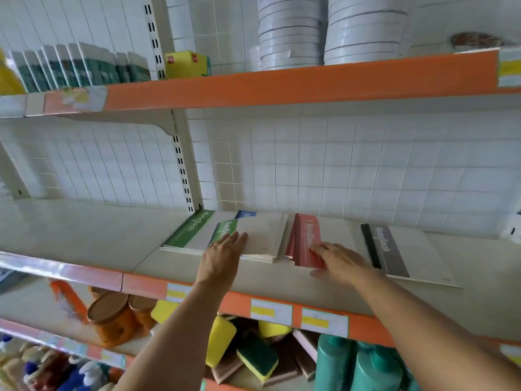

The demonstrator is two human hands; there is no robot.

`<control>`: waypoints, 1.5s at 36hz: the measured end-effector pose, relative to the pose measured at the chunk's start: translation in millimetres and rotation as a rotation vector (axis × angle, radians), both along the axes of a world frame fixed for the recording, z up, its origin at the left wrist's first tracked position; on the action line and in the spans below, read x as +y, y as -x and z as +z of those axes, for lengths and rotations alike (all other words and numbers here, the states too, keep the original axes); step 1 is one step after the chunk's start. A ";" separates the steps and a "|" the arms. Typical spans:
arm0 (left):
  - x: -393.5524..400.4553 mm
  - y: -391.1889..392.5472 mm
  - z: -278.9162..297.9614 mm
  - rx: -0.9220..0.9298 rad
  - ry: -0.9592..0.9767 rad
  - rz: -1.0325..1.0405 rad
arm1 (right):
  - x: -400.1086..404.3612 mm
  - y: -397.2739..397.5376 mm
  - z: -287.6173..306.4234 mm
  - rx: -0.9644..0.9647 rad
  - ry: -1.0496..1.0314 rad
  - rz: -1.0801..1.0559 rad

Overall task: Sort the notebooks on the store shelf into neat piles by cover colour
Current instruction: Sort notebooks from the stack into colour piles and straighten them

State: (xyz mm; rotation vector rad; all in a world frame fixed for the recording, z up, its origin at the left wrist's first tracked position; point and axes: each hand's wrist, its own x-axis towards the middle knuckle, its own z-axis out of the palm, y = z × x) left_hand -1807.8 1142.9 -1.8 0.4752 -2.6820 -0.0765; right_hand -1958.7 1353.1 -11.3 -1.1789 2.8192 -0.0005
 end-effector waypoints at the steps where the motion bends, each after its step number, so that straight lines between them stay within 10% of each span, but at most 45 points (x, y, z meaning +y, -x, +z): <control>1: -9.2 1.5 -0.4 0.001 0.008 -0.007 | -3.7 0.2 -0.9 -0.010 -0.007 -0.012; 10: -67.7 5.8 -4.8 0.100 0.270 -0.212 | -29.2 -3.9 -5.5 0.156 -0.092 -0.102; 34: -140.2 -17.0 -24.6 0.117 0.217 -0.130 | -53.3 -24.7 -9.0 0.203 -0.043 -0.228; 54: -189.9 -4.9 -37.7 -0.376 0.018 -0.172 | -83.2 -24.2 -4.7 0.091 0.066 -0.490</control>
